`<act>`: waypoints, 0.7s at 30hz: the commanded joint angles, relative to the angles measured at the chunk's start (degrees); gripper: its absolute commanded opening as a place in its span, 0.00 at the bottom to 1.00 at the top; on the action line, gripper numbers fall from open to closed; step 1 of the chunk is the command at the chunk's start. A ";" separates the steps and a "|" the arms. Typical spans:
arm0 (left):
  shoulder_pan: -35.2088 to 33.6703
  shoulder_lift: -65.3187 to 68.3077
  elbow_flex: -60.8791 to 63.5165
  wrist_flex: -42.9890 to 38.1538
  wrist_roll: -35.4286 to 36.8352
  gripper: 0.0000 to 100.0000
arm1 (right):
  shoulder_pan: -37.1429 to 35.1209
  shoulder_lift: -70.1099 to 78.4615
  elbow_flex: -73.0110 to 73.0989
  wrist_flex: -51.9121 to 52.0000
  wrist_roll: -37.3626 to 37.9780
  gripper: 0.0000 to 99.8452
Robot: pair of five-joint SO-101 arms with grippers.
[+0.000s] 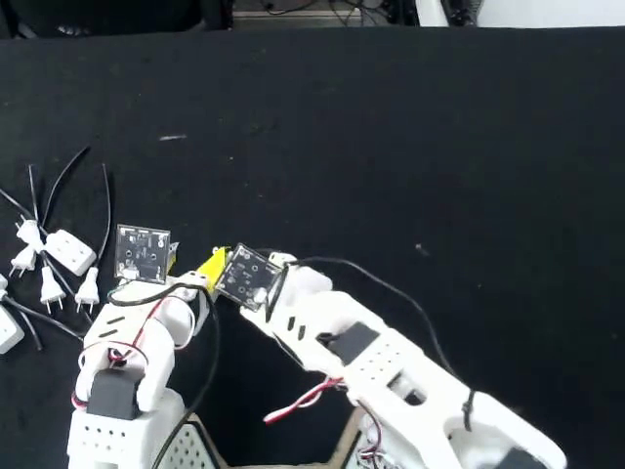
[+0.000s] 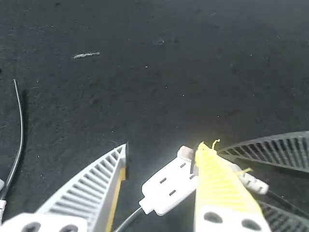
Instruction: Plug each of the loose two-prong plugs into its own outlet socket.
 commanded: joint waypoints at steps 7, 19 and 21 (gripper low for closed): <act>-0.48 0.26 -0.13 -1.14 -0.53 0.23 | -2.02 -14.73 3.91 2.99 -0.35 0.01; -0.48 0.26 0.22 -1.14 -0.53 0.23 | -2.02 -16.92 4.35 3.25 -5.71 0.01; -0.48 0.26 0.22 -1.14 -0.53 0.23 | -2.02 -16.92 4.35 3.25 -5.80 0.01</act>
